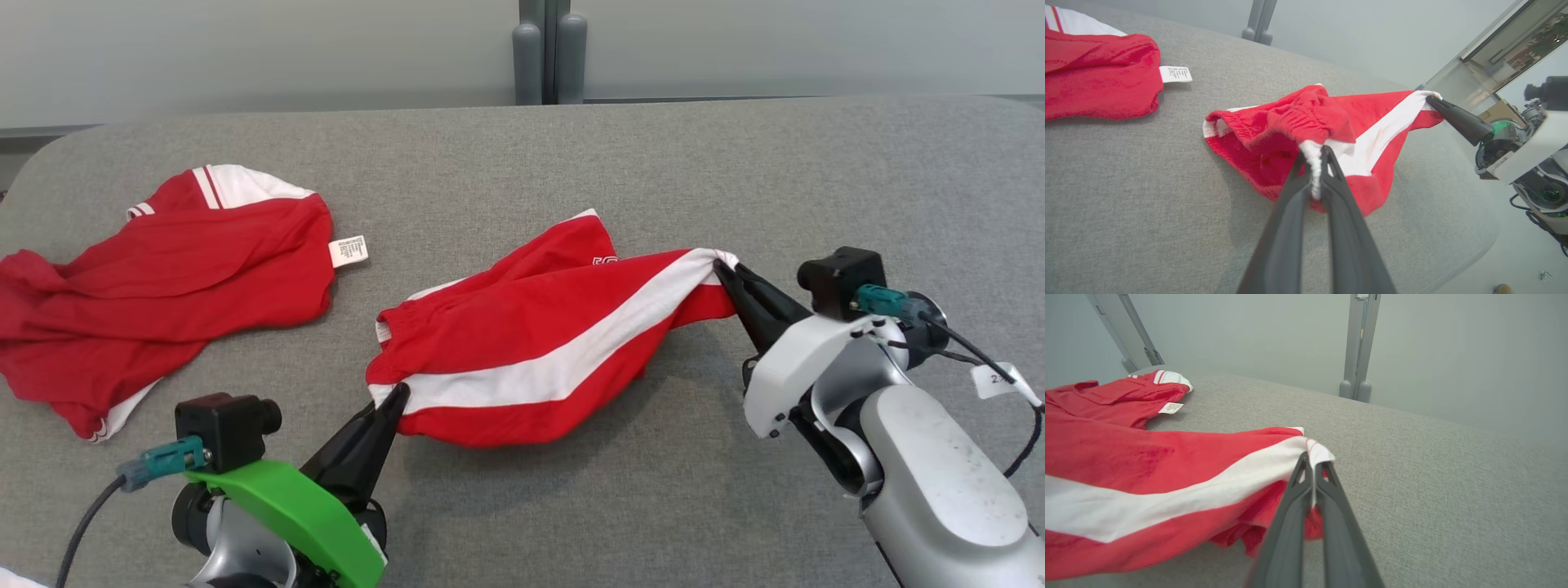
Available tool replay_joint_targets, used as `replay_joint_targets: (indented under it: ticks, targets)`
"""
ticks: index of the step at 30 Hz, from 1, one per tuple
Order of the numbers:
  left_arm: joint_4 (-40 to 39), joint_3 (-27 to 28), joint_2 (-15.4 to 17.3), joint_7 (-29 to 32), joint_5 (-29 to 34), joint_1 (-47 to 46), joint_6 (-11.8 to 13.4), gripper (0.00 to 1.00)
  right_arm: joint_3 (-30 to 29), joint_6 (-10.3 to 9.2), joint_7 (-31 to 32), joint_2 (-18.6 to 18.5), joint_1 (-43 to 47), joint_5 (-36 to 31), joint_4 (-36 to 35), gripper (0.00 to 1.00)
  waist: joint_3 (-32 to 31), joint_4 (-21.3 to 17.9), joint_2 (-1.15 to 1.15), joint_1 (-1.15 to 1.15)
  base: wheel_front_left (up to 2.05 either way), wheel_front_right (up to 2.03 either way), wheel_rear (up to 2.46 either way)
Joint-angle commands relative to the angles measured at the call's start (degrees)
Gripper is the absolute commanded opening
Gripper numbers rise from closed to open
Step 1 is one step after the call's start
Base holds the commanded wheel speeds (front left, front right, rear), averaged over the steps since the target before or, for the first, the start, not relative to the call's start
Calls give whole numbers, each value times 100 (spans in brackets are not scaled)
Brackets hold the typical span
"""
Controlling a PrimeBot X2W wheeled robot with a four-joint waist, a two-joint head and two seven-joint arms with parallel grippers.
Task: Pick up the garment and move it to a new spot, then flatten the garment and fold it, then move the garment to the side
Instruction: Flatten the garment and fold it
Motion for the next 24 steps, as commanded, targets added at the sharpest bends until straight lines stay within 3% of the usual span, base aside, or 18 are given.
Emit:
replay_joint_targets:
  ticks: [1,9,16,20,24]
  targets:
    - [-169,22,27,48,-100,-80,-15,0,-96,-8,74,-52,150,187,-217,0,-55,-32,0,0,0,0,0]
    - [-1390,197,119,354,-568,-171,47,0,-863,-8,571,-341,759,1114,-2165,0,-126,-207,0,0,0,0,0]
    - [-2506,531,115,433,-775,-496,243,0,-1670,-6,1140,-271,1020,1727,-4061,0,233,-414,0,0,0,0,0]
    - [-2793,736,284,675,-920,-1059,312,0,-2107,-5,1524,-321,829,2088,-4792,0,586,-441,0,0,0,0,0]
    - [-2629,852,481,1030,-1038,-2010,383,0,-2503,-4,1887,-443,381,2357,-5085,0,1059,-408,0,0,0,0,0]
